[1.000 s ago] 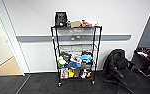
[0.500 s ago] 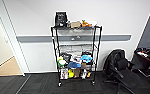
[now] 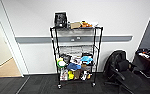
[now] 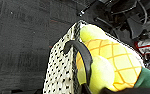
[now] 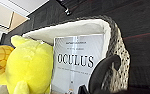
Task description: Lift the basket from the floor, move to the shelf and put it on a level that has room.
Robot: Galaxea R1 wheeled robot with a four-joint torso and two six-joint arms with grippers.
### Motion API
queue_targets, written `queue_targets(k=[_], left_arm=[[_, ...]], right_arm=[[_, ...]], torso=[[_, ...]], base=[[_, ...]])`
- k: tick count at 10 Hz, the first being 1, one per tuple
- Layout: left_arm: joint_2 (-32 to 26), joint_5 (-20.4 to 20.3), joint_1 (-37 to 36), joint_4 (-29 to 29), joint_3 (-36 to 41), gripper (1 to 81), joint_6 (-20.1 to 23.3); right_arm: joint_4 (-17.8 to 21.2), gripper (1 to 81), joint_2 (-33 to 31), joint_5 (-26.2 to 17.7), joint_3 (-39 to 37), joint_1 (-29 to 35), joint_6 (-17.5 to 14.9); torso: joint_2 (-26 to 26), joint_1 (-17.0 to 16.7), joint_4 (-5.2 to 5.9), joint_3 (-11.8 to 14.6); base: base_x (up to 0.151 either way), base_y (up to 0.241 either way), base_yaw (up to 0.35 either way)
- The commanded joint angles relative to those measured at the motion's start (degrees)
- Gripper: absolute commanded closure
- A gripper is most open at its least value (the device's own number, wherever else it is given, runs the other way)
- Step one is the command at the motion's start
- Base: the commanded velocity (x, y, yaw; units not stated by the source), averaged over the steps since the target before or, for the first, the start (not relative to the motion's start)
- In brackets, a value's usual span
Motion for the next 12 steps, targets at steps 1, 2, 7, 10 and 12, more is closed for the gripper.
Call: queue_targets(k=[1, 2, 7, 10, 12], left_arm=[[-1.0, 0.94, -8.01, -0.31, 1.79, 81.1, -0.21], [-1.0, 0.94, -7.92, -0.31, 1.79, 81.1, -0.21], [-1.0, 0.85, -7.65, -0.31, 1.79, 81.1, -0.21], [-1.0, 0.67, -7.57, -0.31, 1.79, 81.1, -0.21], [-1.0, 0.67, -7.57, -0.31, 1.79, 81.1, -0.21]], right_arm=[[0.45, 81.1, -0.59, -1.05, 1.28, 6.87, -0.56], [0.45, 81.1, -0.51, -1.05, 1.28, 6.87, -0.56], [0.37, 81.1, -0.15, -1.05, 0.75, 6.78, -0.56], [0.45, 81.1, -0.07, -0.61, 0.75, 6.78, -0.3], [0.45, 81.1, 0.02, -0.61, 0.75, 6.78, -0.3]], torso=[[0.0, 0.0, 0.0, 0.0], [0.0, 0.0, 0.0, 0.0], [0.0, 0.0, 0.0, 0.0], [0.0, 0.0, 0.0, 0.0], [0.0, 0.02, 0.0, 0.0]], base=[[0.102, 0.0, 0.0], [0.104, 0.0, 0.0], [0.115, 0.0, 0.0], [0.121, 0.0, 0.0], [0.121, 0.0, 0.0]])
